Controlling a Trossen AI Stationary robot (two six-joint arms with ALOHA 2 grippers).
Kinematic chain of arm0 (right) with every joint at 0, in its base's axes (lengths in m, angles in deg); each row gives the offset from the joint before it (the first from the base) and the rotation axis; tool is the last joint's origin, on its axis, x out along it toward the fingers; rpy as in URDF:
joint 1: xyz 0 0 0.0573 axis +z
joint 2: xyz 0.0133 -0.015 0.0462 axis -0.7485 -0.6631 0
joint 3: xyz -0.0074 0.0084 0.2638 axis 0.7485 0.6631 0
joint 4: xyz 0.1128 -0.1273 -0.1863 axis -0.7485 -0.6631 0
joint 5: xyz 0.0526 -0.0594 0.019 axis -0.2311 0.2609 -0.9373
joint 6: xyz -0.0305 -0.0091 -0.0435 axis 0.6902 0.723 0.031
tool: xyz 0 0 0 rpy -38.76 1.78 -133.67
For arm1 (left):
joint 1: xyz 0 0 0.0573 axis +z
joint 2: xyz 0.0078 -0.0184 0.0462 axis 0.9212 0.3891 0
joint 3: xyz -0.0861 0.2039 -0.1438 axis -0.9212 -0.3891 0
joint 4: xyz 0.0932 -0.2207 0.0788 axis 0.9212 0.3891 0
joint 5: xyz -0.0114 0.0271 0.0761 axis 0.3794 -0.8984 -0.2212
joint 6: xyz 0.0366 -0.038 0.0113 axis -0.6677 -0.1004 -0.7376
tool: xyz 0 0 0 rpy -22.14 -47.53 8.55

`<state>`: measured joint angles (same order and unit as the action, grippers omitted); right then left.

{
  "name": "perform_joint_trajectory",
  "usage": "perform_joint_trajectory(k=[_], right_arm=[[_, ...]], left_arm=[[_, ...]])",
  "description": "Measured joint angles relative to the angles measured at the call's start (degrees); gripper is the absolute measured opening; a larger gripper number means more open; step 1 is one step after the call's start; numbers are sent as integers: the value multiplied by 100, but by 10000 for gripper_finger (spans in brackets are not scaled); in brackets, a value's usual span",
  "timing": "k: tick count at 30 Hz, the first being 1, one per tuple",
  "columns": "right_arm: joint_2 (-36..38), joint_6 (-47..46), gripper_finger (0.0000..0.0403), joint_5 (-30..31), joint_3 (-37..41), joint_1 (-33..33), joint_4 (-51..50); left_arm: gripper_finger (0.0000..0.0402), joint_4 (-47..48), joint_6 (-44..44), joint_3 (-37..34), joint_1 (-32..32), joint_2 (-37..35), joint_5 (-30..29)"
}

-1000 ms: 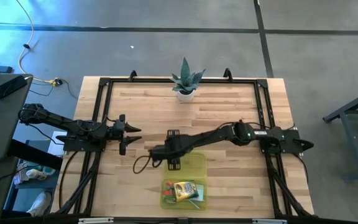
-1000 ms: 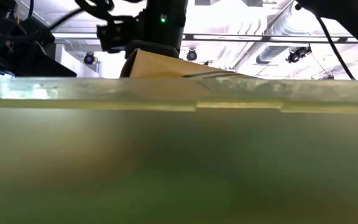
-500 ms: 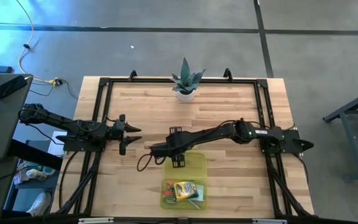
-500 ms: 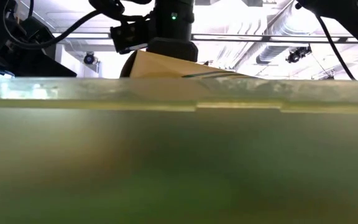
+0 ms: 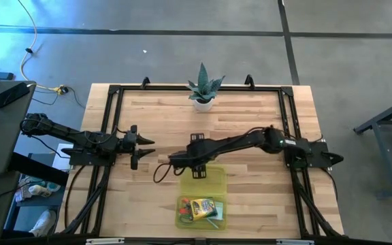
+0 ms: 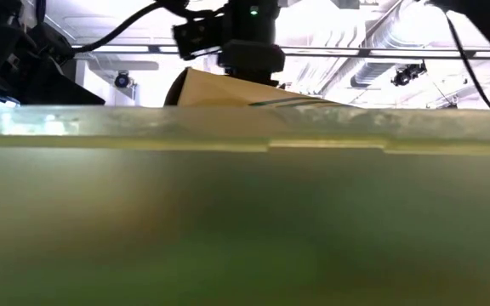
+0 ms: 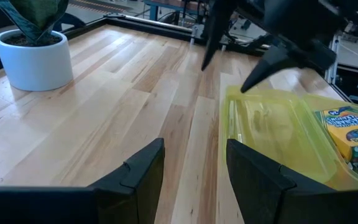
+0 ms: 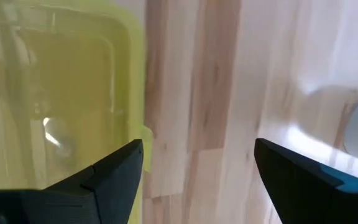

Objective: Pack school essentials
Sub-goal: Close the yellow supply box

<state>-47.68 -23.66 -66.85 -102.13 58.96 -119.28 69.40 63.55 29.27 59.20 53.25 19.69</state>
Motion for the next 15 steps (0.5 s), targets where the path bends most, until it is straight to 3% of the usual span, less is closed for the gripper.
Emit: perform_joint_trajectory(k=[10, 15], right_arm=[[2311, -183, 298, 148, 3380, -157, 2595], [2943, -177, 298, 58, 4592, -221, 3610]], left_arm=[[161, 0, 0, 0, 0, 1, 0], [161, 0, 0, 0, 0, 0, 0]])
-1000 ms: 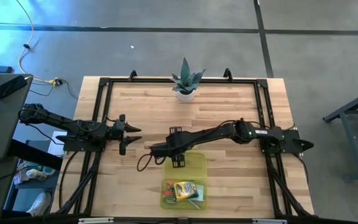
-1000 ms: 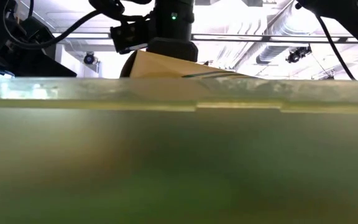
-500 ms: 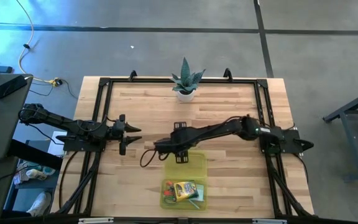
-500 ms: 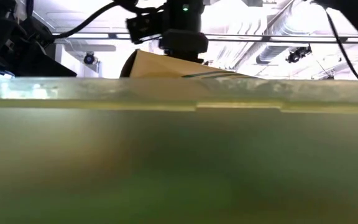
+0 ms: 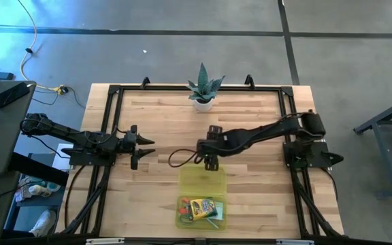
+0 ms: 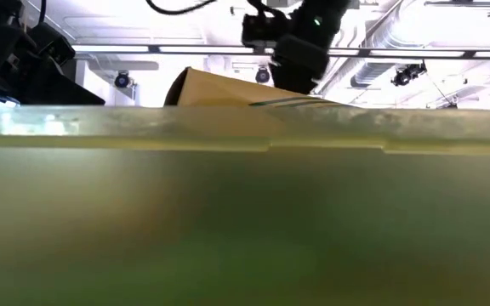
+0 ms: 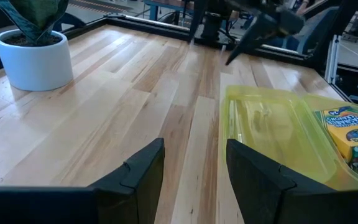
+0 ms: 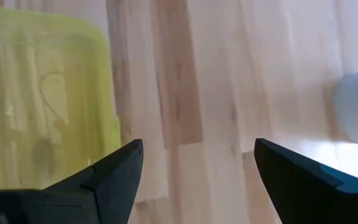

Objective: Pack school essentials
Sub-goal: Close the yellow supply box

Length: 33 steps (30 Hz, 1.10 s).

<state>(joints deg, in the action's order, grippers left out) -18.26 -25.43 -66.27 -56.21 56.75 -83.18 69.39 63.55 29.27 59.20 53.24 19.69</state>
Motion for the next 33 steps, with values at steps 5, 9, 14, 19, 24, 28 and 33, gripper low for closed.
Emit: perform_joint_trajectory(k=[5, 9, 14, 19, 24, 28, 33], right_arm=[[122, 55, 298, -387, 827, -6, 1028], [126, 41, 298, -716, 1214, -6, 1639], [76, -65, 298, -929, 1462, -4, 2212], [-180, -65, 288, -1144, 1489, -4, 2352], [-350, -70, 248, -1192, 1489, -1, 2460], [-378, -155, 216, -1190, 1489, -1, 2526], [-479, -228, 188, -1192, 1482, -4, 2601]], left_arm=[[161, 1, 0, 0, 0, -1, 0], [161, 0, 0, 0, 0, 1, 0], [161, -1, 0, 0, 0, 1, 0], [161, 1, 0, 0, 0, 1, 0], [161, 1, 0, 0, 0, 0, 0], [161, 1, 0, 0, 0, 1, 0], [161, 1, 0, 0, 0, 2, 0]])
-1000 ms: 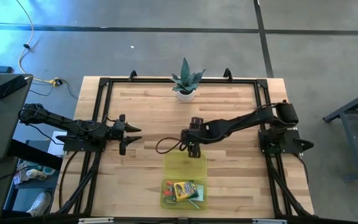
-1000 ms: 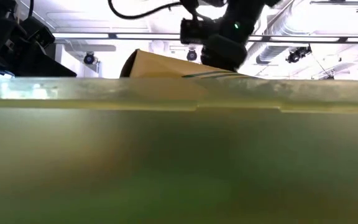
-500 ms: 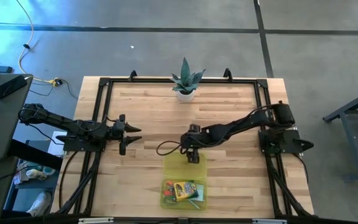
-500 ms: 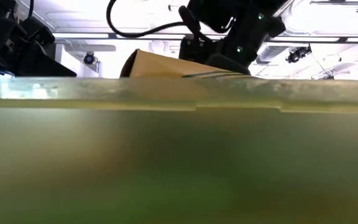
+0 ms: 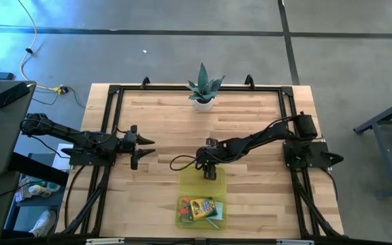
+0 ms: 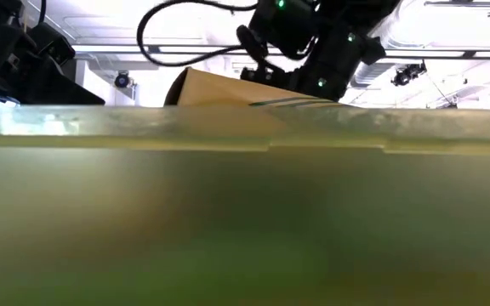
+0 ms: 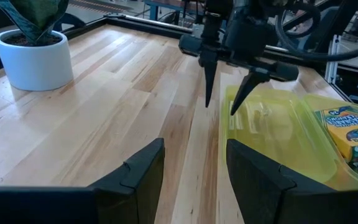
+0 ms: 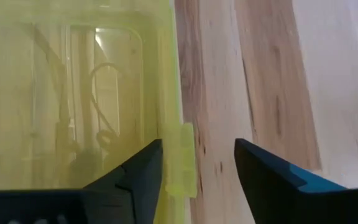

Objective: Pack school essentials
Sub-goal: Close the yellow supply box

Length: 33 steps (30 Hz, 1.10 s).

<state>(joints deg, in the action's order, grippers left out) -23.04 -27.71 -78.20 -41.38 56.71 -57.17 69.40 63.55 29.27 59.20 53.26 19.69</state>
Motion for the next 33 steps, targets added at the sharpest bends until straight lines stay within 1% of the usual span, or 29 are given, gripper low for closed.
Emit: perform_joint_trajectory(k=[12, 22, 26, 33], right_arm=[[-124, -146, 176, -9, 5, 0, -16], [-248, -272, 121, -58, -6, 2, 25], [-248, -272, 117, -54, -6, 2, 21], [-248, -220, 116, 125, -26, 0, -23]], left_arm=[[161, 0, 0, 0, 0, -1, 1], [161, 0, 0, 0, 0, -2, 0], [161, 0, 0, 0, 0, -2, 0], [161, 0, 0, 0, 0, -1, 0]])
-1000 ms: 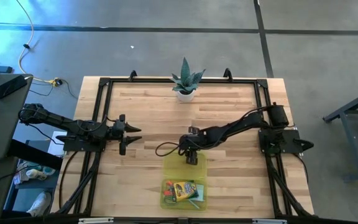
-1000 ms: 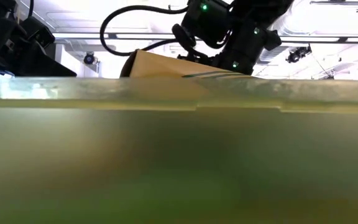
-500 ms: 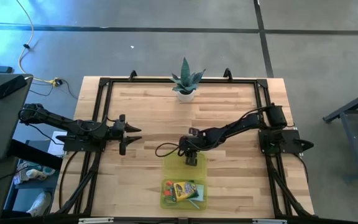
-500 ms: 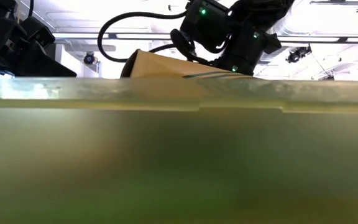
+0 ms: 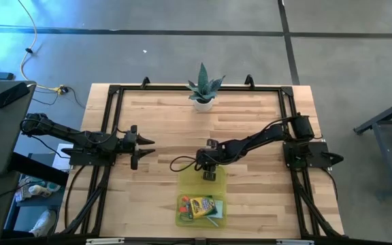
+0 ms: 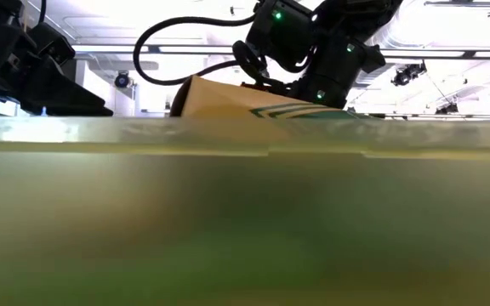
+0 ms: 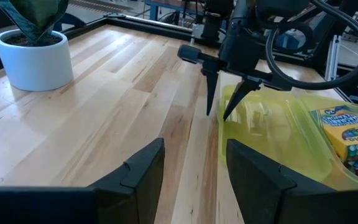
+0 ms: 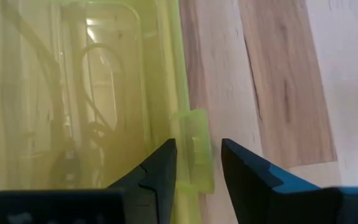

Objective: Pack school essentials
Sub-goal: Close the yellow supply box

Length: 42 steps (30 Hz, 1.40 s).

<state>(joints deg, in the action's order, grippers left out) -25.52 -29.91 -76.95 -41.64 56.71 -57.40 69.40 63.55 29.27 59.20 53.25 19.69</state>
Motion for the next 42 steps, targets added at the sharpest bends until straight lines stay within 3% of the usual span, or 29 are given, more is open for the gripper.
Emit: perform_joint_trajectory(k=[8, 21, 42], right_arm=[[-2, 15, 109, 95, 0, 0, -26], [0, 30, 28, 287, -4, 3, -35], [418, 331, 25, 1153, 7, 14, -418]], left_arm=[[161, -2, 0, 0, 0, 1, 0], [161, -2, 0, 0, 0, -1, 0], [161, -2, 0, 0, 0, -1, 0]])
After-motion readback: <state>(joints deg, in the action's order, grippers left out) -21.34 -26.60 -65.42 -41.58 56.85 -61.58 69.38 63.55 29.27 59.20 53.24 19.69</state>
